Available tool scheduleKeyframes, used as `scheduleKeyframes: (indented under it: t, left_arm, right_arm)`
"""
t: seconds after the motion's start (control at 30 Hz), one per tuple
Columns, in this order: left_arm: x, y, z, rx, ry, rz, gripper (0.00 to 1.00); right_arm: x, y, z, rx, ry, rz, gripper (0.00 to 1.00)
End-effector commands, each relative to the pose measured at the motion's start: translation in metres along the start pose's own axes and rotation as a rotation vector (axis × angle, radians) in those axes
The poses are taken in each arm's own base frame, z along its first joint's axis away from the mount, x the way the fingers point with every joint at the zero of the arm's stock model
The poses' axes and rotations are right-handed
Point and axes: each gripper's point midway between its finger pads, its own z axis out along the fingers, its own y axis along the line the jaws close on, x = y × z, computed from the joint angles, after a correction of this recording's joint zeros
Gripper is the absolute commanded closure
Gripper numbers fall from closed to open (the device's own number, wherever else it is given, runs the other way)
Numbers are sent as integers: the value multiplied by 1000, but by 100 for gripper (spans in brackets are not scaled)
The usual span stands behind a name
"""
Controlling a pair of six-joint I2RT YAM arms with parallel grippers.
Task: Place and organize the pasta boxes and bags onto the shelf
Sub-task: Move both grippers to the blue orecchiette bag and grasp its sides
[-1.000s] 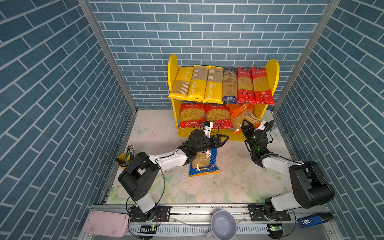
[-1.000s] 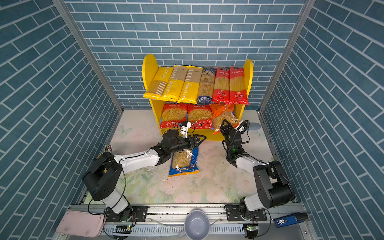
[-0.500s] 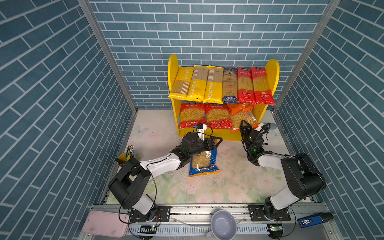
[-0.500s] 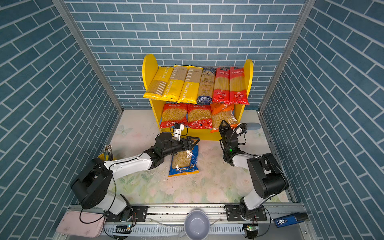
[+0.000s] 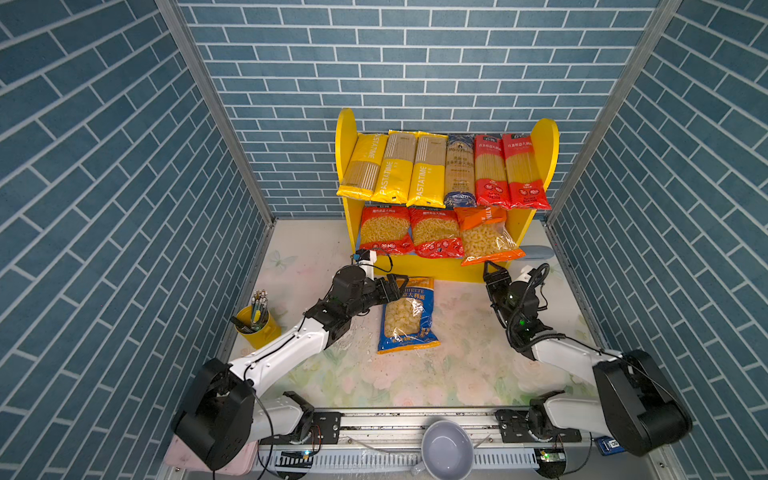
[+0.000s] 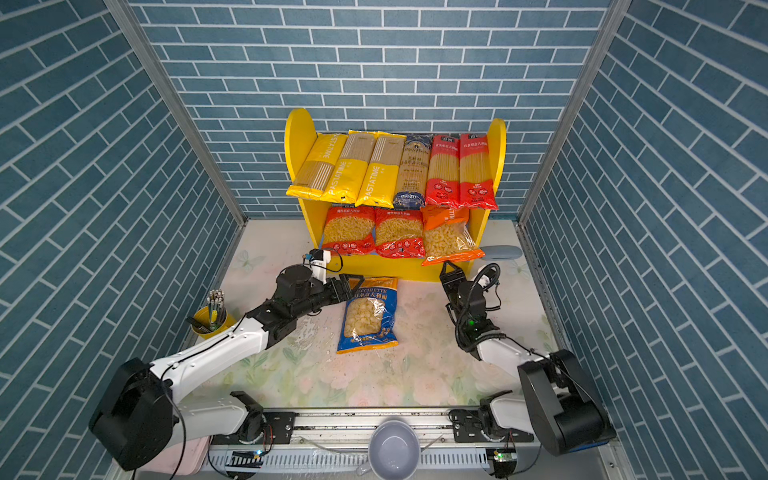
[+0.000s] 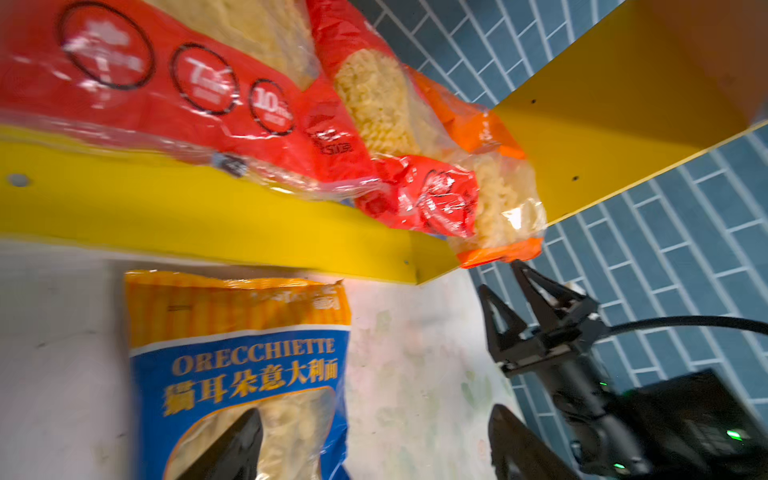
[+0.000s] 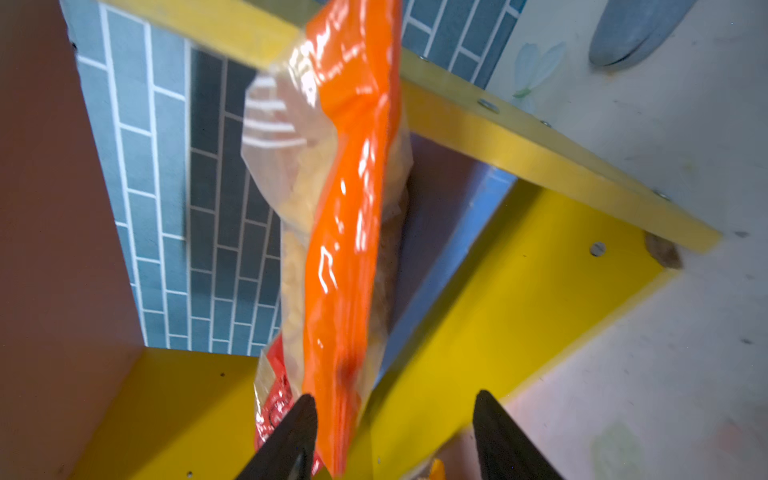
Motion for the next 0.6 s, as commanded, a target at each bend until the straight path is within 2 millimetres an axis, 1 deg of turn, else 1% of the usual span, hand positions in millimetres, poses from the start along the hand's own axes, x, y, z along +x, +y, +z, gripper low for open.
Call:
scheduleKeyframes:
  t: [0.0,0.03,0.1,0.17,0.27,0.37,0.43,0.47,0.5,0.57]
  left_arm:
    - [29,55,-14,-247,108,81,14]
    - [33,62,-18,-274,124,73,14]
    - [40,67,-22,-301,151,60,14]
    - [56,82,-27,-339,185,30,14]
    - [71,98,-32,-372,194,-35,14]
    - [78,103,-32,-349,188,-75,13]
    - [83,105,-28,-311,185,-93,13]
    - [85,105,-26,-288,183,-100,13]
    - [87,104,-23,-264,180,-110,13]
    - [90,104,-19,-230,167,-128,13]
  right_arm:
    - [31,-40,-21,127,118,-124,40]
    - [41,-43,-27,153,169,-151,41]
    - [61,-48,-38,213,264,-240,41]
    - [85,-52,-49,246,359,-314,41]
    - [123,-60,-58,270,518,-348,40]
    - [162,-58,-61,246,685,-358,37]
    - [187,-53,-61,216,774,-372,32]
    - [196,-53,-60,209,803,-376,31]
    - [204,-48,-56,186,822,-372,29]
    - [217,-44,-50,158,845,-367,23]
